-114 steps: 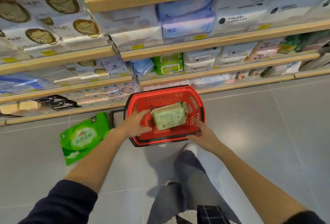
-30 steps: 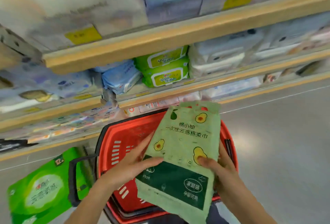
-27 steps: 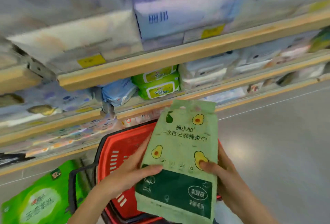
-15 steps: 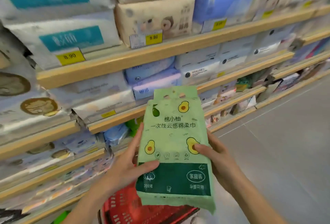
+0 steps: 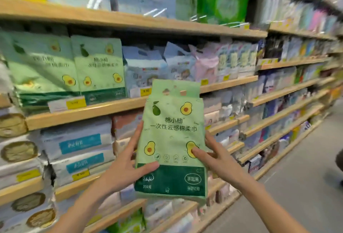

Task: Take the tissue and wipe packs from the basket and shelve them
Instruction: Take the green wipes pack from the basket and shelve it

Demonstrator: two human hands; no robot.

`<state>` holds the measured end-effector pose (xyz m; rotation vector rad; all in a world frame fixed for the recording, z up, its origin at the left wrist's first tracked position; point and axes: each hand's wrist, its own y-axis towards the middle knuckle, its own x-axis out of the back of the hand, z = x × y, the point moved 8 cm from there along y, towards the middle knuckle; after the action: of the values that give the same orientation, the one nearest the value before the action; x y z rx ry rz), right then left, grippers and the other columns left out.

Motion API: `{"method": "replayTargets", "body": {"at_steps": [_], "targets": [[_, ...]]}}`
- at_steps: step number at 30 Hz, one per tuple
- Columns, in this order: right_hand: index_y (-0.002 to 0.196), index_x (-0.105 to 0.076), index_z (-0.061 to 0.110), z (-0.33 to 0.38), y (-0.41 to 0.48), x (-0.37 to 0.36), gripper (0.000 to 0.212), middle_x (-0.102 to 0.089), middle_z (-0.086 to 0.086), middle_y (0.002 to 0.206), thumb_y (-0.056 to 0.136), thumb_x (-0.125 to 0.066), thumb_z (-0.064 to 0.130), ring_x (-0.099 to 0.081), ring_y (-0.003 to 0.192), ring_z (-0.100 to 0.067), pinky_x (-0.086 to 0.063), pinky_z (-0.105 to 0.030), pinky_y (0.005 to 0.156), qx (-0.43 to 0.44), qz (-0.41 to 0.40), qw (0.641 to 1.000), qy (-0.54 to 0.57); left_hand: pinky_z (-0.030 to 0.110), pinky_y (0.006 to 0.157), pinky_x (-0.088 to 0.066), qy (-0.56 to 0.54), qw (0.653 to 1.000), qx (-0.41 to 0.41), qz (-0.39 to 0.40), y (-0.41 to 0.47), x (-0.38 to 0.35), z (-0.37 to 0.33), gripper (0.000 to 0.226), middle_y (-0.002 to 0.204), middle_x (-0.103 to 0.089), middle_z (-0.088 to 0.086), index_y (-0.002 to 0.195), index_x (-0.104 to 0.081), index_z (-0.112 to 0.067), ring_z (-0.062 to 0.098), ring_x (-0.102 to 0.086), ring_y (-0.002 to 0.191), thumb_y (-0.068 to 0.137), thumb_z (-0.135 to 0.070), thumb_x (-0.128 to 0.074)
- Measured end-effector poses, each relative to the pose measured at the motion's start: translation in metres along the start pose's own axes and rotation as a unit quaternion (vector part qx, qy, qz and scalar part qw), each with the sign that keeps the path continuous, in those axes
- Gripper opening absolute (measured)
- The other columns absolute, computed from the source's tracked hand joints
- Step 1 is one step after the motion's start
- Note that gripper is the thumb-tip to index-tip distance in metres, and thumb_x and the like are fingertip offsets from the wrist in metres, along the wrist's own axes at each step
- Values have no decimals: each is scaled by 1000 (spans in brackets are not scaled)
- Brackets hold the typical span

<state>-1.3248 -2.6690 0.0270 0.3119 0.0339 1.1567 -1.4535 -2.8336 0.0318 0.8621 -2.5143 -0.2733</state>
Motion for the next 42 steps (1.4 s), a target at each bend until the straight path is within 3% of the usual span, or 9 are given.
{"method": "replayTargets", "body": {"at_steps": [4, 7, 13, 20, 23, 28, 32, 38, 42], "targets": [[135, -33, 42, 62, 5, 61, 60, -56, 16, 127, 81, -56, 30, -66, 102, -14, -57, -32, 77, 79, 0, 996, -31, 4, 80, -44, 46, 997, -59, -26, 43, -26, -71, 110, 120, -33, -56, 127, -2, -71, -20, -47, 110, 44, -70, -74], [135, -32, 41, 95, 3, 117, 62, -57, 20, 123, 78, -56, 31, -67, 100, -12, -56, -26, 73, 122, -10, 992, -39, 2, 85, -40, 68, 992, -103, -28, 75, -64, -118, 106, 113, -28, -64, 126, 5, -72, -26, -41, 110, 56, -55, -73], [140, -14, 46, 147, 9, 222, 75, -57, 30, 122, 79, -55, 31, -61, 105, 3, -56, -26, 77, 187, -25, 978, -92, 4, 73, -46, 74, 980, -177, -41, 140, -128, -198, 101, 128, -33, -42, 123, 4, -72, -21, -46, 109, 68, -41, -74], [134, -5, 52, 190, 49, 279, 73, -44, 43, 117, 88, -50, 18, -49, 87, 31, -47, -4, 64, 259, -16, 959, -115, 7, 80, -47, 112, 965, -228, -70, 198, -141, -247, 101, 115, -40, -55, 131, 4, -65, -16, -49, 111, 73, -33, -72], [131, -6, 58, 204, 79, 287, 73, -42, 28, 131, 83, -52, 26, -52, 93, 25, -53, -13, 67, 292, -1, 950, -110, 15, 82, -51, 139, 958, -233, -92, 225, -129, -258, 101, 117, -40, -54, 130, 5, -67, -14, -50, 111, 72, -43, -73], [134, -2, 62, 225, 150, 296, 81, -43, 20, 140, 77, -56, 41, -63, 106, -6, -57, -40, 82, 342, 18, 930, -132, 10, 71, -51, 180, 942, -254, -123, 279, -98, -269, 103, 110, -45, -51, 130, 7, -63, -16, -53, 104, 76, -24, -71], [135, 1, 59, 257, 209, 300, 84, -38, 30, 137, 78, -57, 41, -46, 116, 14, -50, -25, 92, 391, 3, 904, -171, 14, 76, -52, 226, 920, -285, -143, 326, -68, -286, 106, 124, -37, -45, 135, 10, -58, -11, -54, 108, 73, -31, -72], [140, 0, 52, 300, 280, 307, 87, -41, 11, 144, 83, -61, 28, -50, 120, 0, -46, -36, 100, 442, -10, 872, -210, 15, 87, -49, 311, 867, -353, -160, 384, -31, -316, 109, 123, -27, -57, 143, 11, -42, -11, -49, 116, 75, -31, -74], [140, 3, 50, 317, 309, 314, 96, -35, 11, 148, 80, -68, 27, -37, 133, -7, -42, -41, 104, 470, -11, 853, -228, 12, 92, -45, 338, 851, -361, -174, 412, -19, -329, 108, 119, -23, -58, 144, 13, -37, -15, -47, 114, 77, -16, -69]]}}
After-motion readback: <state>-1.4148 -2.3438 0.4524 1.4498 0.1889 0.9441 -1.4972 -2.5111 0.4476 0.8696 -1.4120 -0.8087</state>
